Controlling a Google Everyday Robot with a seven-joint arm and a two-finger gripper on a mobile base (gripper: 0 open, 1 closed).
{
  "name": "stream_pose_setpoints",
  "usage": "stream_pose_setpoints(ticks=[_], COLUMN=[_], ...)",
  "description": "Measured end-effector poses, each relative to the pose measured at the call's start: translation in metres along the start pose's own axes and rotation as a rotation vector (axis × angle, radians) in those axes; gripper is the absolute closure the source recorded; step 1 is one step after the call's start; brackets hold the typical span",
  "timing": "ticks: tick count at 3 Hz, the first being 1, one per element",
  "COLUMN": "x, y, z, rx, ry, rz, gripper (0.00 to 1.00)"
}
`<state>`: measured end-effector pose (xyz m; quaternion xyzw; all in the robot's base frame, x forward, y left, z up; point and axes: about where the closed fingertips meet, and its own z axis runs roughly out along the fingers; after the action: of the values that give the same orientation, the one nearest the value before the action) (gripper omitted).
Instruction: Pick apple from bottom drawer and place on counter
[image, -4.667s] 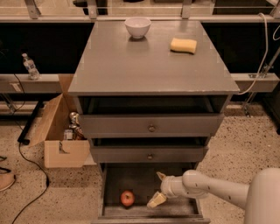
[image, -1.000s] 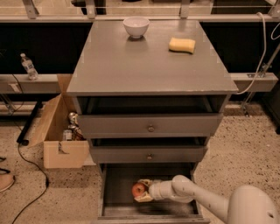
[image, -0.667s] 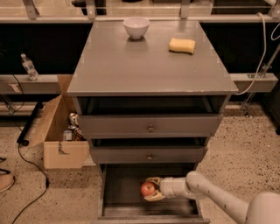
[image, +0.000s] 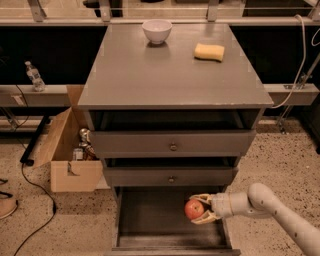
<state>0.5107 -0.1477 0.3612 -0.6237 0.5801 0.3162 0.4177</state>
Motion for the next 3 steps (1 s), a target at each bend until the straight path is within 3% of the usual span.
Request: stream_pose_setpoints(ticks=[1,2,3], x=[0.000,-0.035,-0.102], y=[0.000,0.001,0.011], z=[0.000,-0.040,-0.106], rx=[0.000,0.015,0.048], ry=[0.000,-0.012,-0.023], rz=[0.000,-0.019,-0.027], gripper=[1.00,1.00,1.00])
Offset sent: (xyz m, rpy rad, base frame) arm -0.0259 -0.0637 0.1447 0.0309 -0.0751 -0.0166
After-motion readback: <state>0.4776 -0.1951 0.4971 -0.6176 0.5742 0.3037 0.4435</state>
